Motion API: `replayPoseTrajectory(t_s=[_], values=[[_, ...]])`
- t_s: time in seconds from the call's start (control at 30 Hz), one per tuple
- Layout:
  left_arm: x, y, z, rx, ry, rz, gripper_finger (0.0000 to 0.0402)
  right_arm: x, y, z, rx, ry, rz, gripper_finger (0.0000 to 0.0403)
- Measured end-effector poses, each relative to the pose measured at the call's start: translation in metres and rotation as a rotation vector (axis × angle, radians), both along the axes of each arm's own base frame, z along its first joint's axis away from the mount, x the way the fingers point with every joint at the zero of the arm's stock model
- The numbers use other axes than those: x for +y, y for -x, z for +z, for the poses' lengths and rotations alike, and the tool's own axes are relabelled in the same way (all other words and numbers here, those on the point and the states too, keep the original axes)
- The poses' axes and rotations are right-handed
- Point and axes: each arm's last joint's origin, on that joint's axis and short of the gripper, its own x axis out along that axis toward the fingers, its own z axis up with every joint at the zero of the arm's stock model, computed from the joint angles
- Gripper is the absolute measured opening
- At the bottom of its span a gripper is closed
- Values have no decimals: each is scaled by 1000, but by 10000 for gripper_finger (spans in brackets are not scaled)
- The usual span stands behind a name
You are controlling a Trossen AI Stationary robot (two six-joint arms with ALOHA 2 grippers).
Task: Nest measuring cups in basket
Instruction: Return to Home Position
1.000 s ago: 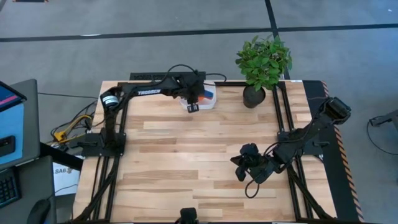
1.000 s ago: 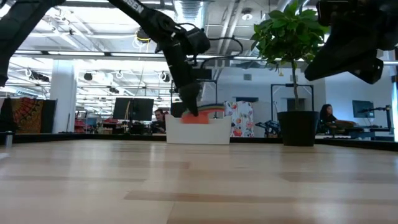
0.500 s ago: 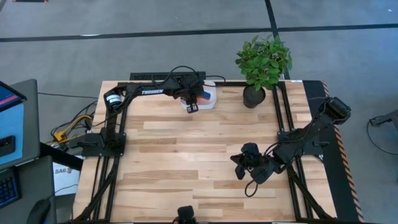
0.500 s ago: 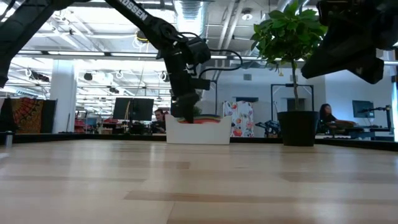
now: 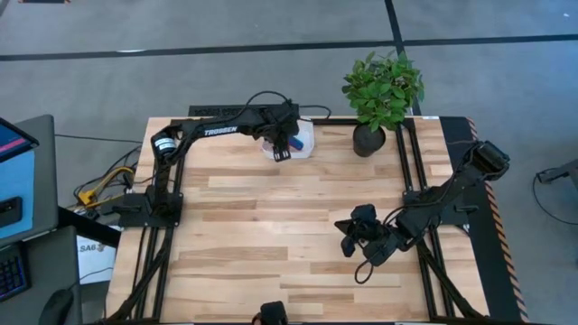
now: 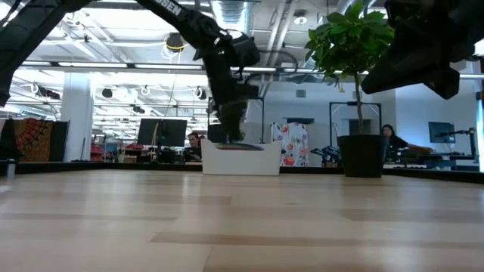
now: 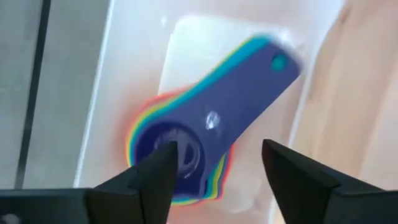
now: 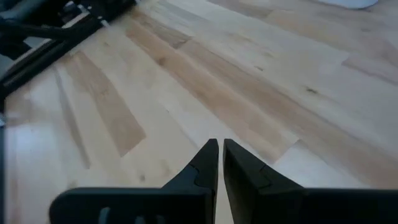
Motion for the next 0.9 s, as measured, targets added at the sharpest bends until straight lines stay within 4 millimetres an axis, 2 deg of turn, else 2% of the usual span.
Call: replayPoseTrajectory(t_s=[0.23,0.33,0.47,0.57,0.7,0.9], values=[[-9,-13,41,-171,84,-121,244,-18,0,-2,82,67,-46,49],[-18,-17,56,-320,126,-185,244,-20,-1,6,65,115,1,49],[-40,-16,68,-452,108,-283,234,-17,4,26,29,227,135,49],[-61,-10,70,-521,73,-351,214,-26,10,37,21,292,174,49],[-80,6,68,-666,61,-404,185,-48,21,39,19,319,177,49],[-97,48,49,-868,74,-393,150,-82,32,32,-120,298,262,49]])
